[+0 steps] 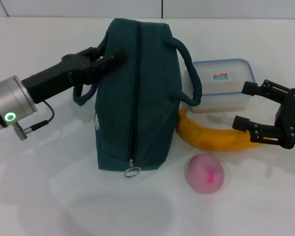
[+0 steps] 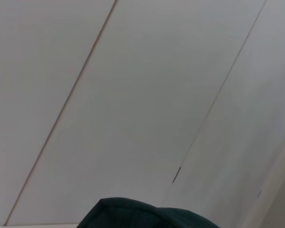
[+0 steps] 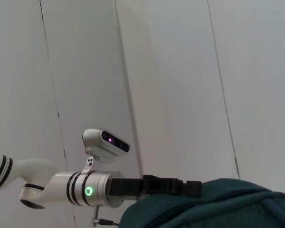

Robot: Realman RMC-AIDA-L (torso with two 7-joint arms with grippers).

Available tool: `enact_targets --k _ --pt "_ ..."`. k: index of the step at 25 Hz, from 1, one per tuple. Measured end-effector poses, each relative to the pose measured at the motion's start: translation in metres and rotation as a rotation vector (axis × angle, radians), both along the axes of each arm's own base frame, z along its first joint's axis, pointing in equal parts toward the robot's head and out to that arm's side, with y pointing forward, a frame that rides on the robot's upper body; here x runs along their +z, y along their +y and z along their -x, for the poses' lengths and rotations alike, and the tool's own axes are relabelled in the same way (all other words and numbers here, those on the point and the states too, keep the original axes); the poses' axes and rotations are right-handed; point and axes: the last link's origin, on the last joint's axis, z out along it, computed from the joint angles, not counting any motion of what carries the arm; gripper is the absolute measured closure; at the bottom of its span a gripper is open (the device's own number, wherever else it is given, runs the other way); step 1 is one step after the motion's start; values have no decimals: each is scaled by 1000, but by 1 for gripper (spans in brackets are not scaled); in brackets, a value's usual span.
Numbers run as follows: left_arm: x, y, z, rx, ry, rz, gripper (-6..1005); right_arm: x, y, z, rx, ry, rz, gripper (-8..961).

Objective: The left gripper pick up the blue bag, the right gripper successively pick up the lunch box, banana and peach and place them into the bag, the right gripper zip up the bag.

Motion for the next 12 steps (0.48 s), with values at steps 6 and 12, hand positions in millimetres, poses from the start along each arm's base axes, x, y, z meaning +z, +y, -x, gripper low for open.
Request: enact_targets --k 6,12 --pt "0 0 -3 -18 -4 2 474 0 0 -1 -2 -2 -7 83" --pt "0 0 -4 -25 -3 0 649 -3 1 -7 -41 29 -27 83"
